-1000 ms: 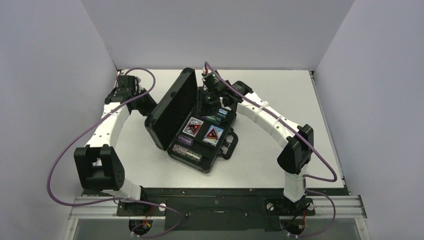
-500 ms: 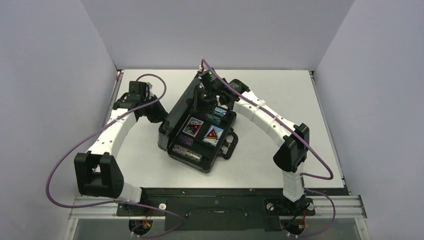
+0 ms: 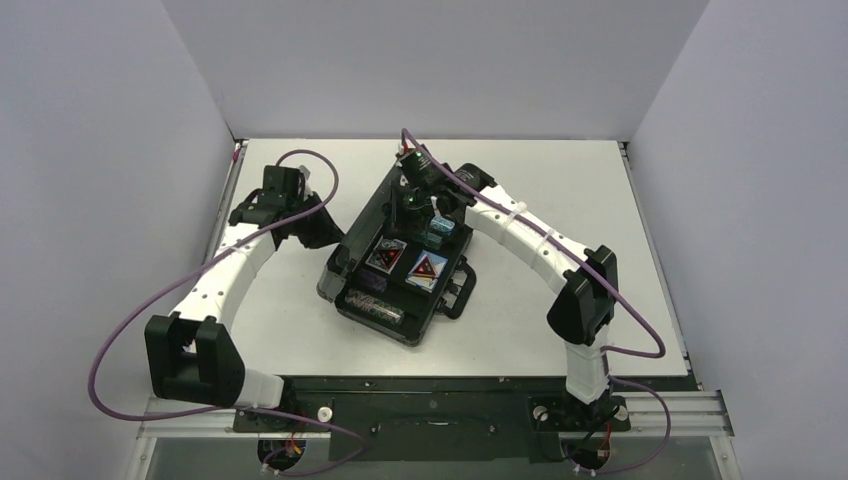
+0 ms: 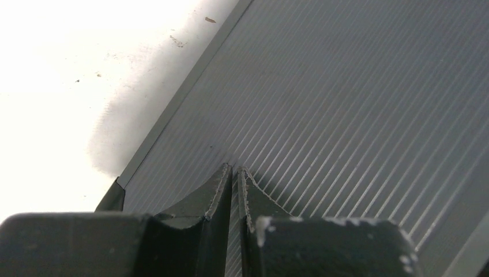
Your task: Pack up texas hold em set
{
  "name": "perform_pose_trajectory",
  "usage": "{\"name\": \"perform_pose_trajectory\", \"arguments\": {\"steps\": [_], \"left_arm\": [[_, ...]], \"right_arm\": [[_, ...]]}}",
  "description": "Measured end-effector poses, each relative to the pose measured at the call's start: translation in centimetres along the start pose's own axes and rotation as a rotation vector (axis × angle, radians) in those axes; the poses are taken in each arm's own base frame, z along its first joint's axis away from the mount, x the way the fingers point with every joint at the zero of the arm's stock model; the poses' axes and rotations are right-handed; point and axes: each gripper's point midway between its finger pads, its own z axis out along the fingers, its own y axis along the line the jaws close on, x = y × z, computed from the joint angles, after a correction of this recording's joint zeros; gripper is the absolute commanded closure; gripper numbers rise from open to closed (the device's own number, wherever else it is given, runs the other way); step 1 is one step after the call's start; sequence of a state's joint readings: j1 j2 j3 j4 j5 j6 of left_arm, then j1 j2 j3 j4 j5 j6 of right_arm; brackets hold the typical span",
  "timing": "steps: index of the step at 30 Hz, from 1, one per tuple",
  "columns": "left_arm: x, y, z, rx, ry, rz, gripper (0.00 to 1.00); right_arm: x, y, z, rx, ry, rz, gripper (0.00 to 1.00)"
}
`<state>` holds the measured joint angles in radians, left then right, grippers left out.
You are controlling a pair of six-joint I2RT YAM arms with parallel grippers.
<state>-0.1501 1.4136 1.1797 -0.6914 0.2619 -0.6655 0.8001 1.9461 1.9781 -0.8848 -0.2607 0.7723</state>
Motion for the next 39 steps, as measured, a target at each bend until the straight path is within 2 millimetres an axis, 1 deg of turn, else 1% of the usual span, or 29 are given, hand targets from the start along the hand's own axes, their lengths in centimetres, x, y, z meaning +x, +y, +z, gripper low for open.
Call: {"name": "perform_pose_trajectory", "arguments": {"steps": [4,9,13,16,20,23,26,31,34,36,37,38,39], "left_arm": [[0.3,-0.9,-0.7,0.027,-0.006,0.02,0.93],[1.1,-2.6,-1.4,0.092,0.001,0.057,0.93],[1.9,-3.9,-1.8,0.161,0.009,0.08,0.93],[2.5,-4.4,-1.8,0.202,0.016,0.089,0.93],[3.8,-5.3,-1.8,0.261,0.036,0.115,0.93],[4.9,-5.7,-1.6,0.291,0.057,0.129,0.93],[6.0,-5.5,-1.2,0.301,0.082,0.127,0.93],[6.7,-5.9,-1.1,0.319,0.095,0.136,0.93],[6.9,-6.2,-1.3,0.331,0.095,0.149,0.93],[7.1,-6.4,-1.4,0.337,0.097,0.157,0.9],[7.3,-6.5,-1.5,0.34,0.098,0.165,0.85],[7.4,-6.7,-1.5,0.343,0.099,0.173,0.82],[7.6,-6.8,-1.7,0.348,0.099,0.185,0.76]], "right_arm": [[1.6,-1.6,0.6,0.04,0.044,0.003,0.92],[3.1,-3.4,0.2,0.08,0.068,0.001,0.92],[4.1,-4.8,-0.6,0.108,0.075,0.004,0.92],[4.9,-5.9,-1.5,0.13,0.078,0.011,0.92],[6.1,-7.5,-2.4,0.159,0.087,0.025,0.92],[7.0,-8.9,-2.8,0.182,0.099,0.04,0.92],[8.0,-10.3,-2.8,0.207,0.118,0.057,0.92],[8.6,-11.9,-2.2,0.229,0.126,0.078,0.92],[8.9,-12.9,-2.4,0.242,0.129,0.092,0.87],[9.0,-13.5,-2.9,0.244,0.118,0.103,0.82],[8.9,-13.7,-3.2,0.243,0.109,0.107,0.8],[8.5,-14.1,-3.6,0.245,0.093,0.118,0.75],[8.3,-14.3,-4.0,0.243,0.079,0.123,0.72]]}}
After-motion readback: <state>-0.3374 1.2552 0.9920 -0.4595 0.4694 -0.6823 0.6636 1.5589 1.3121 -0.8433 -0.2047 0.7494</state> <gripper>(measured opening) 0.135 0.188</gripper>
